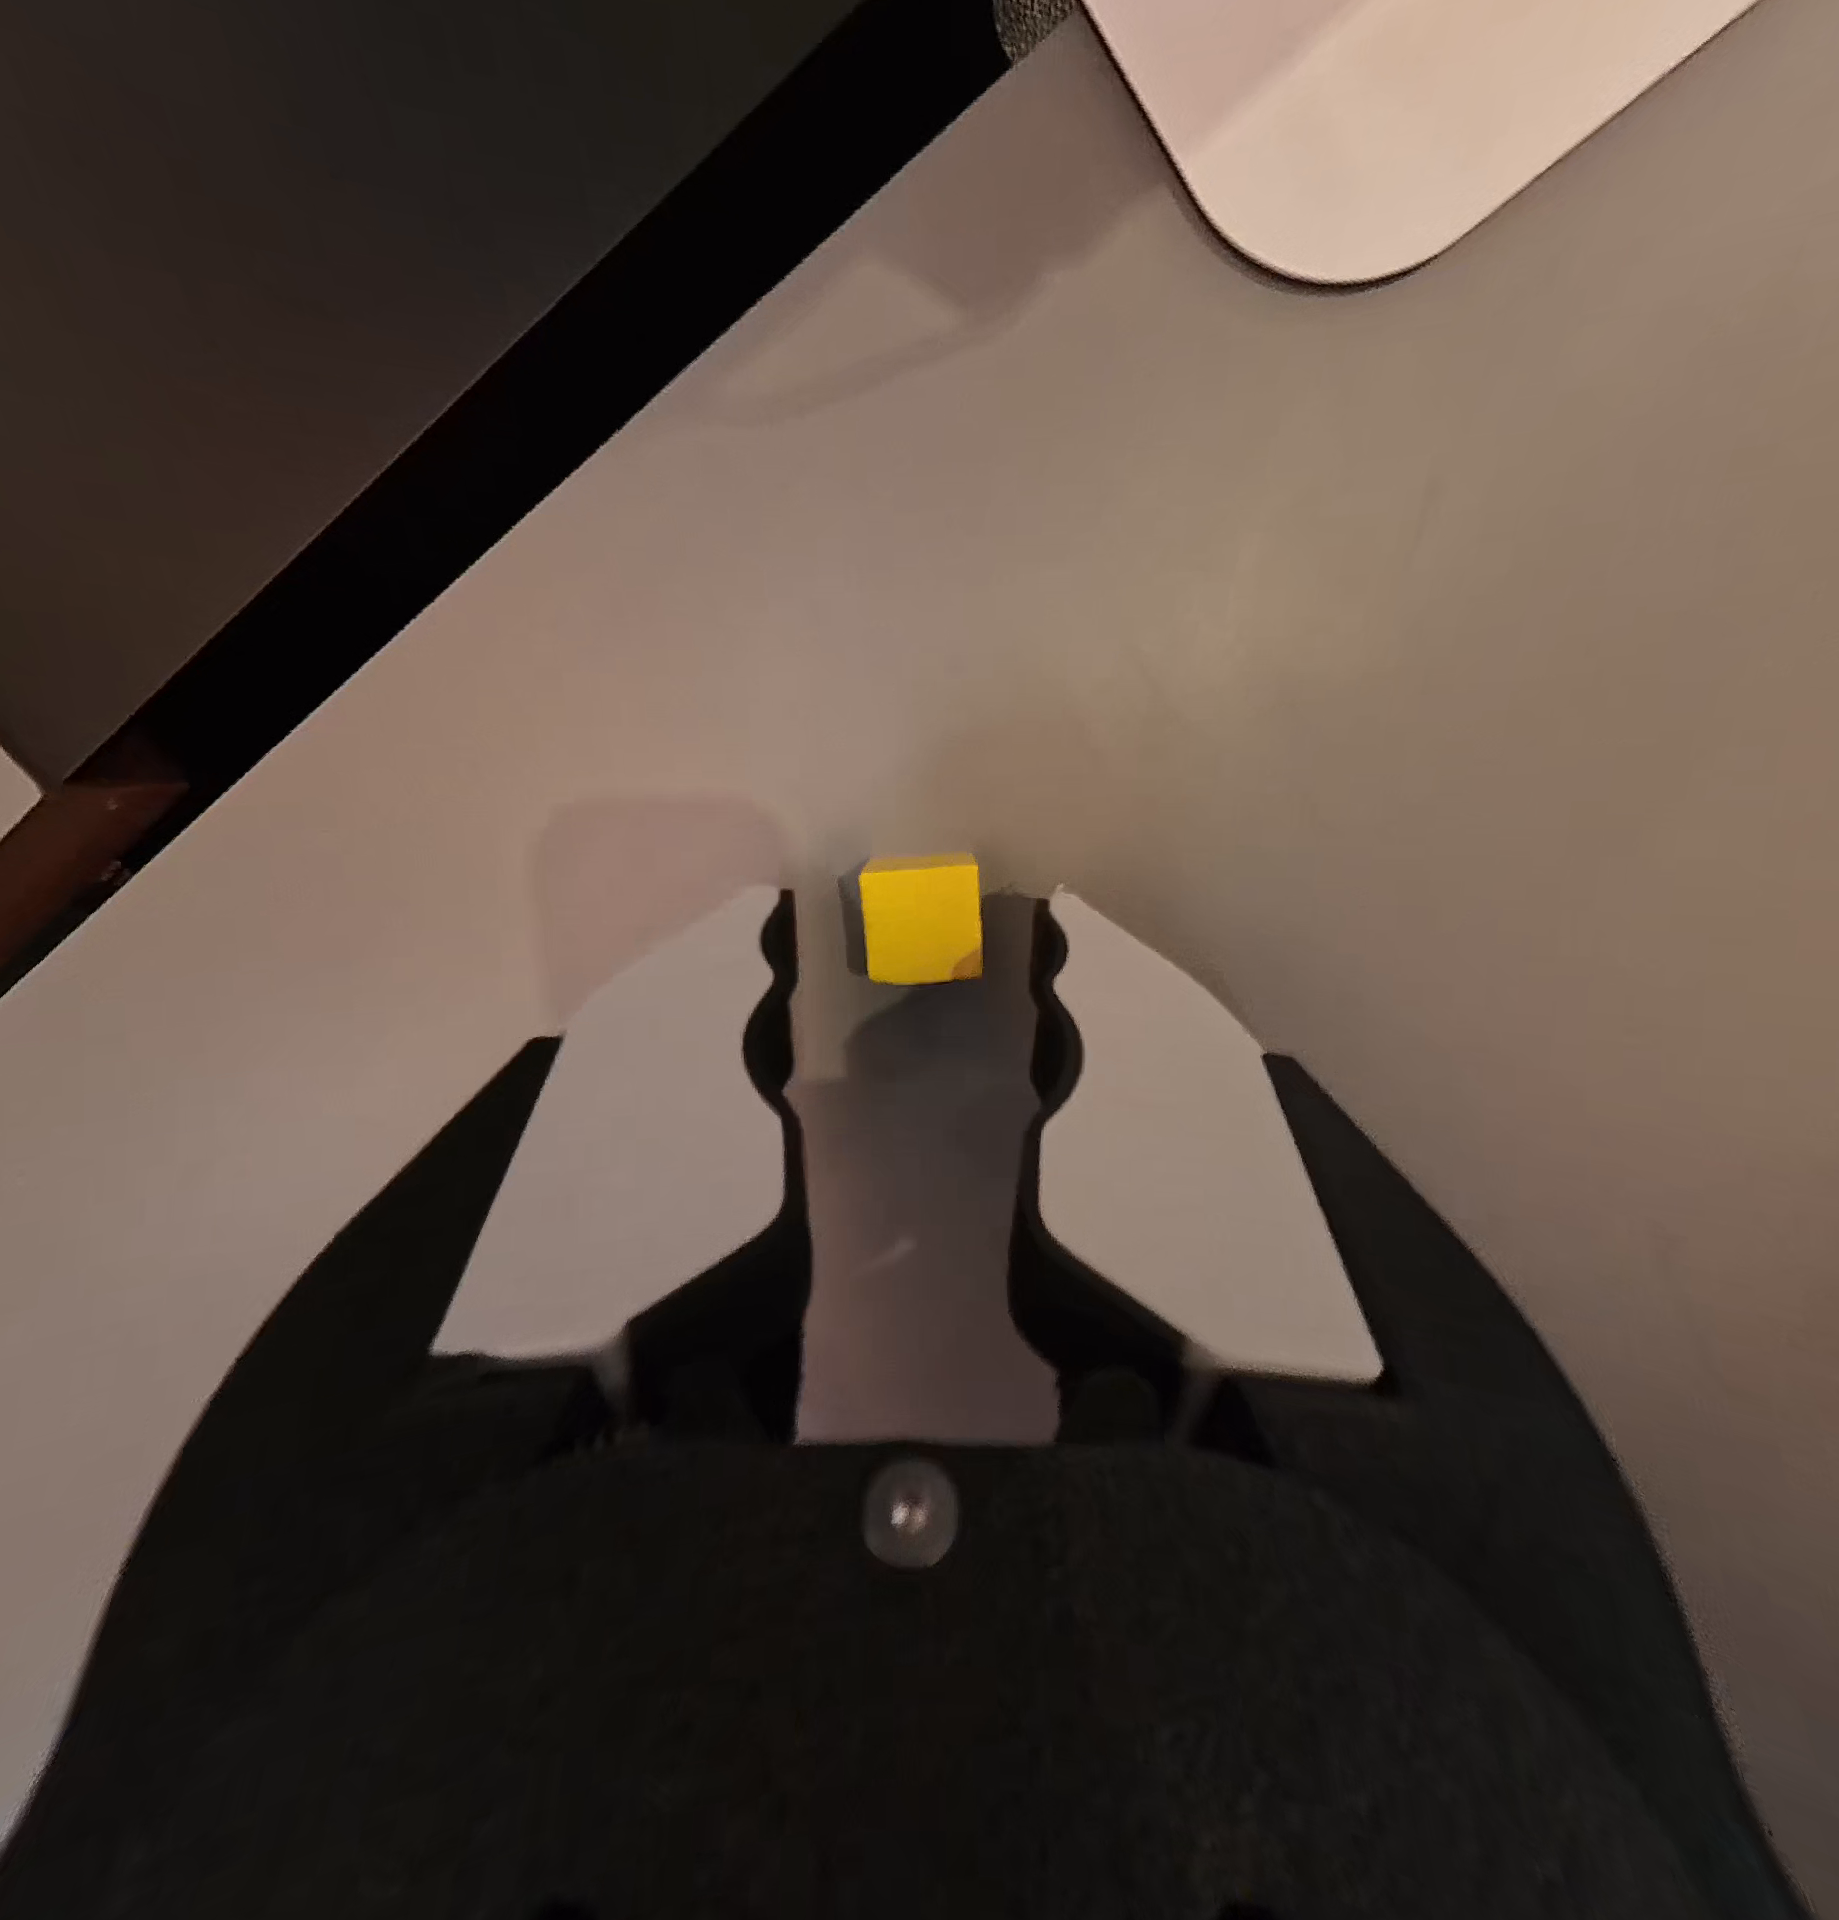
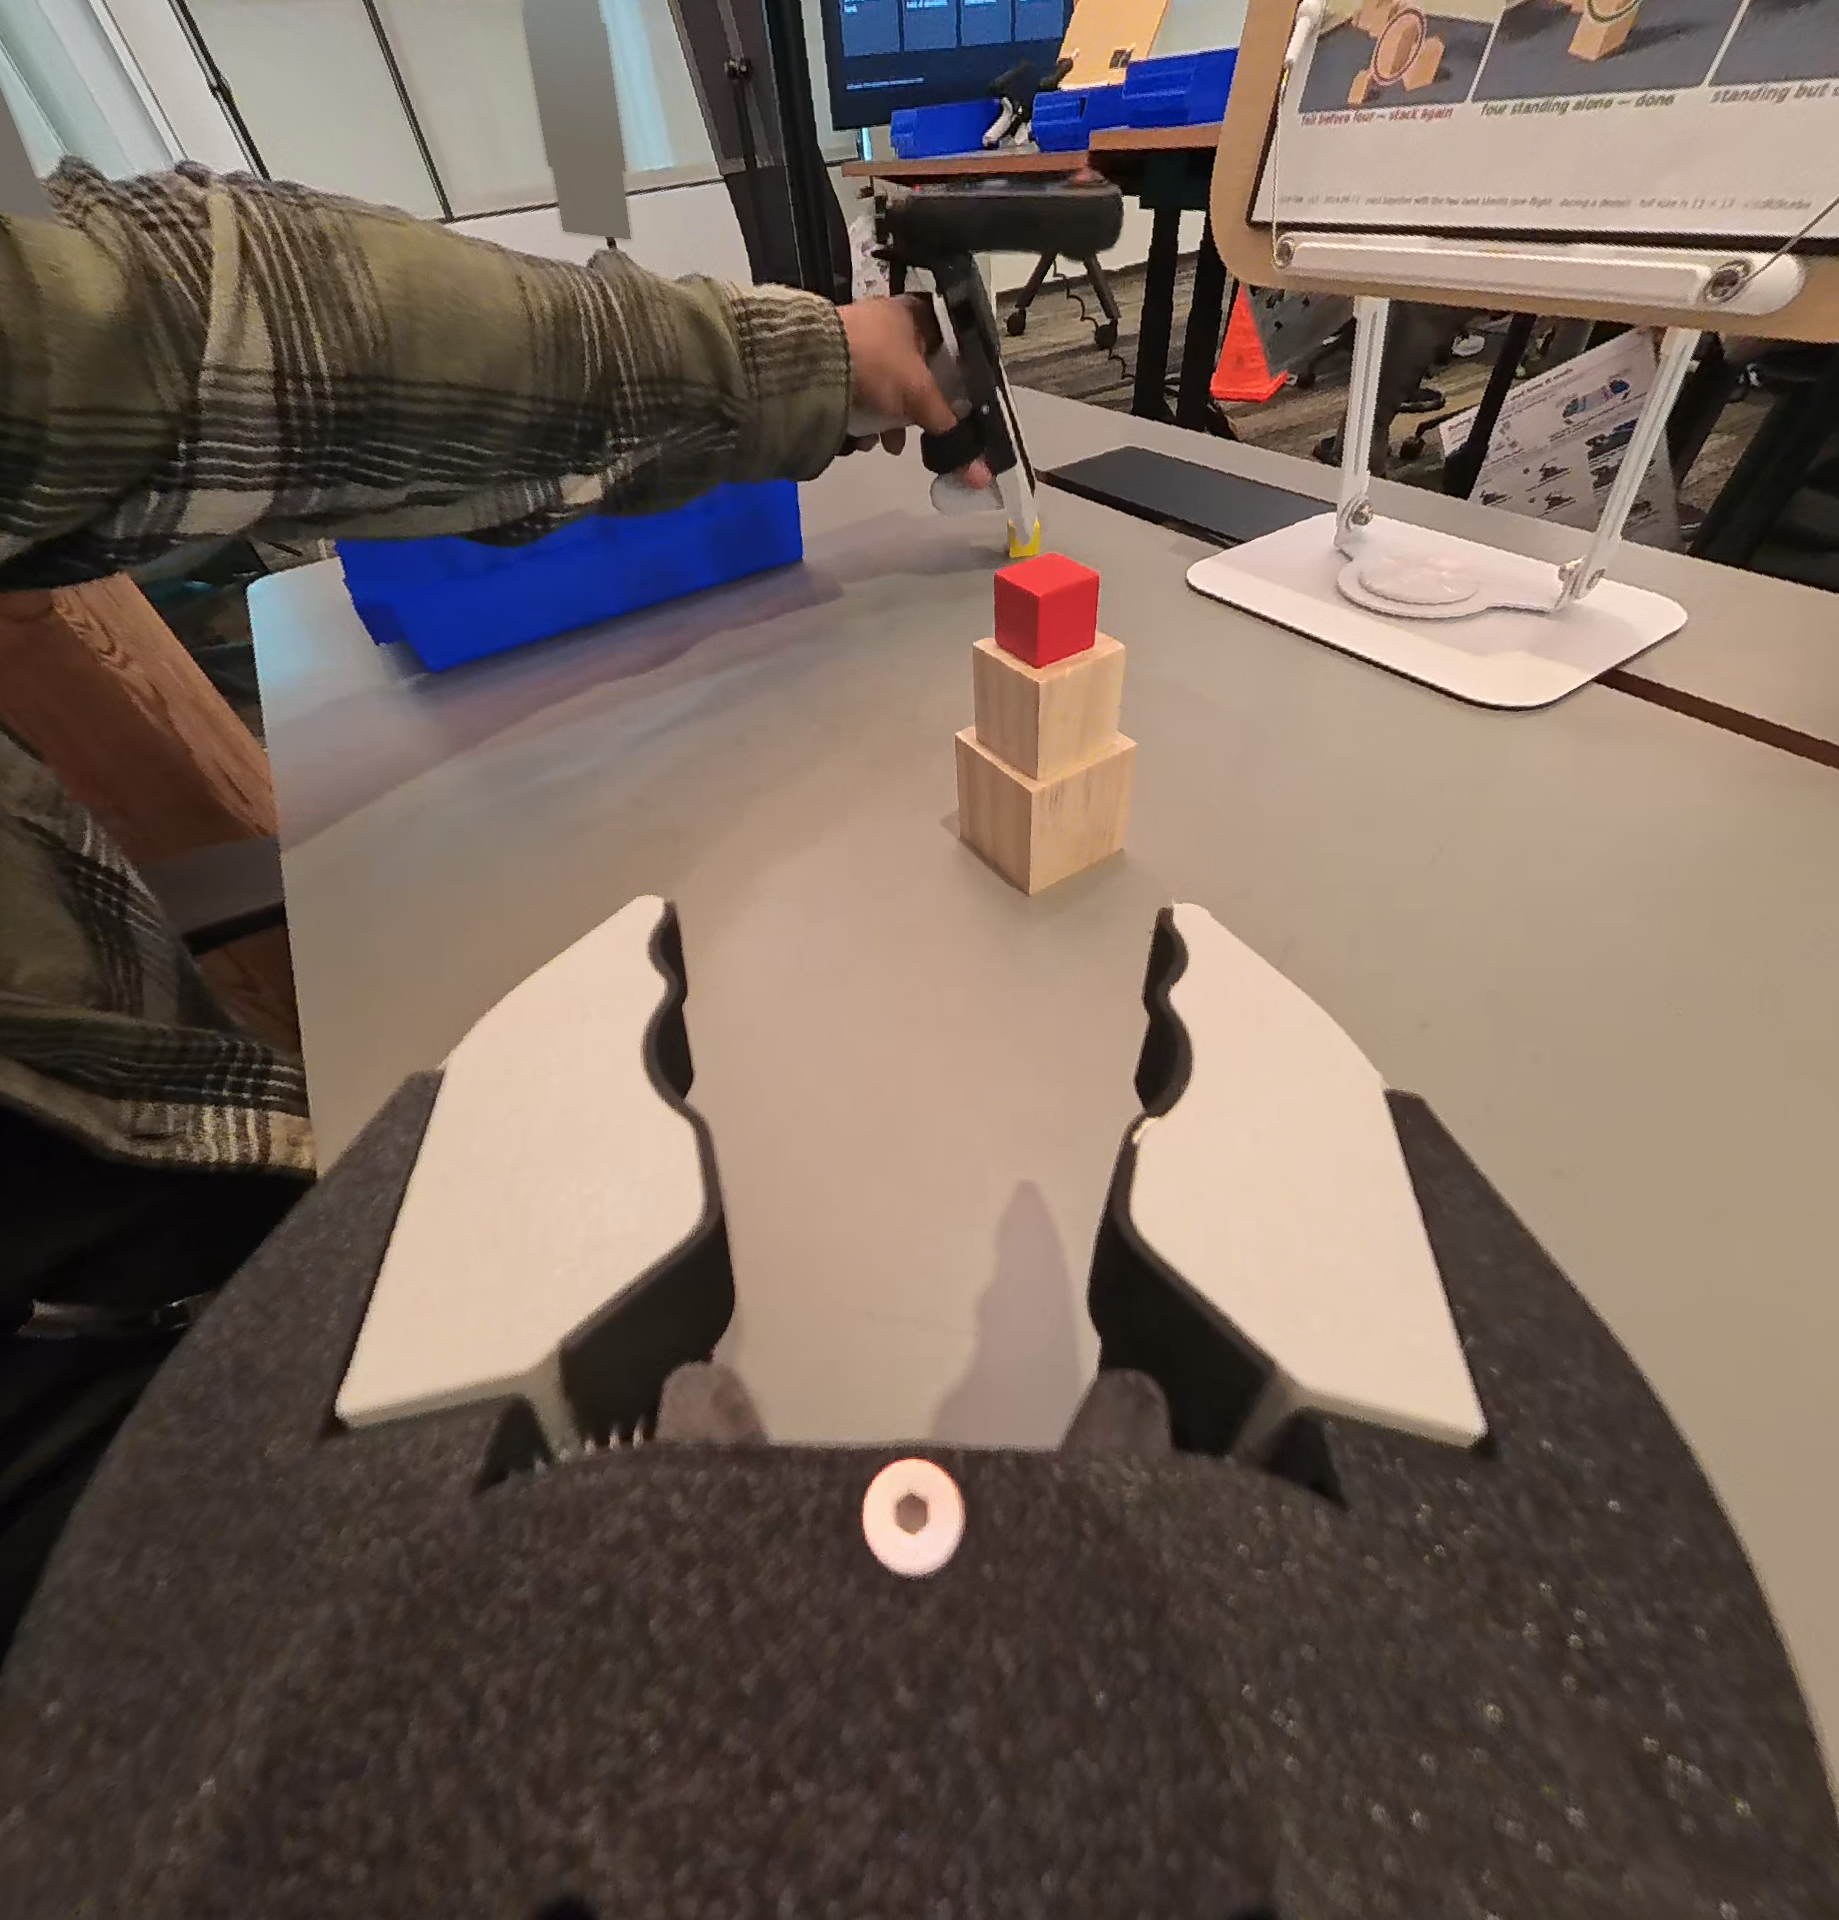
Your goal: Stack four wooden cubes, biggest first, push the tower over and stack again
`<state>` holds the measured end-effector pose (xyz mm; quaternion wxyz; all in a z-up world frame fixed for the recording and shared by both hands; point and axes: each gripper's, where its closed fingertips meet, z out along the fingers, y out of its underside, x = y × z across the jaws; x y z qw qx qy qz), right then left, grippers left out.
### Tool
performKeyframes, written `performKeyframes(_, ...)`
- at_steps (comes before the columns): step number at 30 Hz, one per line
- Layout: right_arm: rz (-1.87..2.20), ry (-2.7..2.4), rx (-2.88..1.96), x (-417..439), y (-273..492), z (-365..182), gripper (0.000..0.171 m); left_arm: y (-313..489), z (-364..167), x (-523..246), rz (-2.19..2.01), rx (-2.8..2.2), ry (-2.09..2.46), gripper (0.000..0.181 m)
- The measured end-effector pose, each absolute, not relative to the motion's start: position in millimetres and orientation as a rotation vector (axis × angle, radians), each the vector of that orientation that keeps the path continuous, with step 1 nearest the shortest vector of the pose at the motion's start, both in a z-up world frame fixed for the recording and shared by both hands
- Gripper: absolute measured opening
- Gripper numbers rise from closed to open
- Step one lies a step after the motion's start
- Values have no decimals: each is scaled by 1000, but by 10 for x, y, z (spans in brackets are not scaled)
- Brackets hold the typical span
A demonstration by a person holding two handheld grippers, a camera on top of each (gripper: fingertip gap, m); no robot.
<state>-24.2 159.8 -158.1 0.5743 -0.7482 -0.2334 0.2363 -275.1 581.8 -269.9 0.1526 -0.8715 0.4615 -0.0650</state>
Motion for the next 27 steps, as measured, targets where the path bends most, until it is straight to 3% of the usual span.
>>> performKeyframes(1, 555, -546, -1754, -243, 1601, -1584, 84, 5813, -2713, -2752, -190, -2504, 1332, 39)
performKeyframes(3, 551, -546, -1756, -238, 1607, -1591, 84, 5802, -2731, -2750, -206, -2511, 1347, 21)
performKeyframes(11, 551, -548, -1753, -257, 1608, -1571, 84, 5655, -2647, -2787, -205, -2507, 1422, 21)
performKeyframes(22, 555, -595, -1736, -405, 1554, -1506, 84, 4632, -1526, -1974, -456, -2163, 1706, 21)
performKeyframes(27, 552, -598, -1716, -418, 1519, -1436, 83, 3887, -1271, -1537, -486, -1991, 1914, 21)
